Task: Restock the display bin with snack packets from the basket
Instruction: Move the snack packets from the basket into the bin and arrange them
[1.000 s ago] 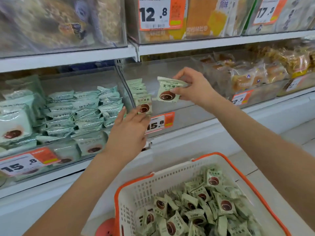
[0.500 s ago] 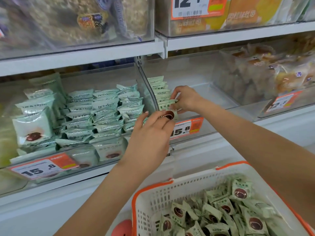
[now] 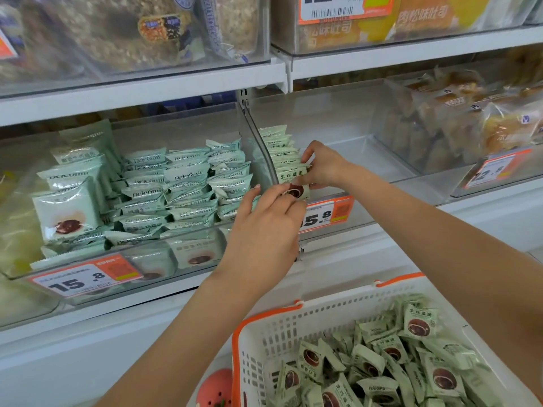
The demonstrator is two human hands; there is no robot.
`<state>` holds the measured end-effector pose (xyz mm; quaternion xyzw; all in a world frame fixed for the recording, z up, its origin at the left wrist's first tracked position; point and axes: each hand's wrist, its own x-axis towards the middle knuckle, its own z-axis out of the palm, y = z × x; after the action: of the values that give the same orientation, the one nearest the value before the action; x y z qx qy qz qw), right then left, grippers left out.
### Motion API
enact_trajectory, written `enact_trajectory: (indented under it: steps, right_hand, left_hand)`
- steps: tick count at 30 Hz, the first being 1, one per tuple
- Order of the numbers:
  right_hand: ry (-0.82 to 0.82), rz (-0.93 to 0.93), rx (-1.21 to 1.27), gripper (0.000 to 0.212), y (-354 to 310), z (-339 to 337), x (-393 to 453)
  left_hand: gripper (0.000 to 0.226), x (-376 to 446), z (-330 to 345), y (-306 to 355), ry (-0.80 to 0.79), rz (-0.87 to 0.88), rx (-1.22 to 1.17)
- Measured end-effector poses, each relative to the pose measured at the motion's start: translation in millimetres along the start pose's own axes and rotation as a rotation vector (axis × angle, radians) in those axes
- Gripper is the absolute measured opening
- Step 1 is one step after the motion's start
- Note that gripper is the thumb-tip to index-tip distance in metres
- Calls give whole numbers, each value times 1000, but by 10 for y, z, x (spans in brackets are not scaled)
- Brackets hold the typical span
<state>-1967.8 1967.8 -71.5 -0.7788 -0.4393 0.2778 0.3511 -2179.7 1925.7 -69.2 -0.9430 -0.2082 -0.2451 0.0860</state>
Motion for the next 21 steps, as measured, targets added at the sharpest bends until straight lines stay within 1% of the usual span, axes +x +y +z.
enact_trajectory:
  steps: [2,3,4,5,7,9,11,12,13,15,16,18,19,21]
  right_hand:
    - [-17,12,-35,49,-12,-34,-37]
    - [18,-5,-16,50,-28,-69,-60]
    - [97,-42,26,48,-53,-115,-97]
    - [215,-93,80,44,-81,-180,-154]
    - [504,-226,155,31,-105,-315,-392]
    - [750,-353,243,19,-27,-381,-805]
    - [890,-364,280,14,283,-324,-1265]
    - [905,-320,241,12,540,-261,-1471]
    - [872,-242,181,11,863,-181,-1658]
    - [698,-3,44,16,1531,-40,-2014]
    - [590,129,-45,22,1845,11,-2188]
    - [378,378,-245,38,2341,83,-2541]
    - [276,490,-329,45,2518,134,-2702]
    - [91,631,-420,57,2786,263,-2973]
  left_hand:
    - [45,-3,7,-10,1,-5,-10]
    - [44,-6,12,-14,3,-6,-12]
    - [43,-5,18,-14,13,-5,-19]
    - [42,2,26,-3,30,0,-34]
    - [37,21,47,53,81,38,-78]
    - [32,27,68,152,128,101,-113]
    - [28,-13,108,301,132,186,-145]
    - [27,-58,159,386,108,236,-159]
    - [26,-106,220,481,59,281,-174]
    - [25,-205,333,714,-108,321,-243]
    - [25,-253,391,845,-224,294,-321]
    - [27,-363,526,1125,-449,135,-507]
    - [27,-434,607,1255,-526,58,-575]
    - [27,-587,752,1480,-641,-3,-633]
